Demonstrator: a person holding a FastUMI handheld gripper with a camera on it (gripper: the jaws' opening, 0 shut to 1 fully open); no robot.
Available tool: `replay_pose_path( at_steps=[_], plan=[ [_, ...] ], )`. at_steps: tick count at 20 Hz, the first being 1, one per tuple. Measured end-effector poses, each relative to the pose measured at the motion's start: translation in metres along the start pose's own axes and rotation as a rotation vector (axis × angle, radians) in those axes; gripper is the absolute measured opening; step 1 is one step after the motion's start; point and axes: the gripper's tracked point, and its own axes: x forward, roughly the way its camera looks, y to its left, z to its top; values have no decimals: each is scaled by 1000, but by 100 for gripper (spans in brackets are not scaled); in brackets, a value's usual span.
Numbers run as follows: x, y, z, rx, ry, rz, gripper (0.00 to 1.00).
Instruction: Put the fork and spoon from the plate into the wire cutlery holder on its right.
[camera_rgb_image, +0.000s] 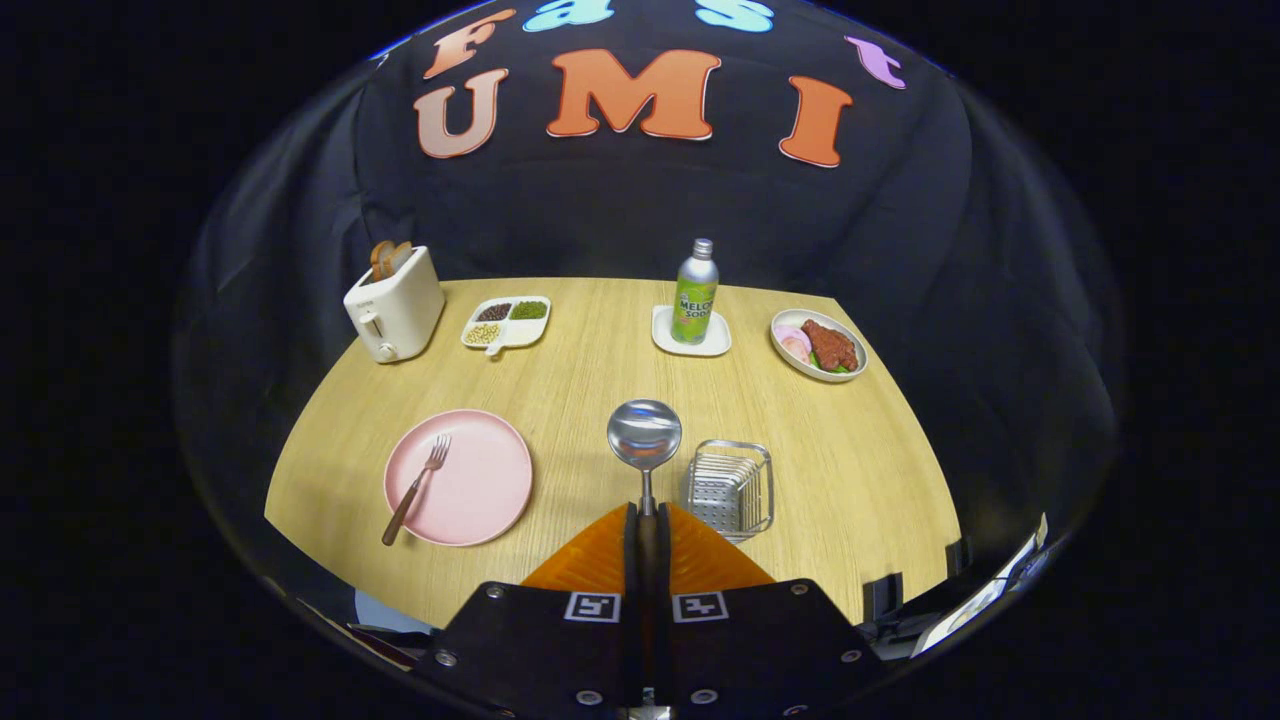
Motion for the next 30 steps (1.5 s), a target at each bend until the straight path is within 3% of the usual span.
replay_pose_path(
  at_steps=[7,21,30],
  plan=[
    [21,-35,-18,-2,175,-7,5],
    [79,-50,-40,-47,485,-10,5],
    [103,-50,-53,-98,590,-17,5]
  ],
)
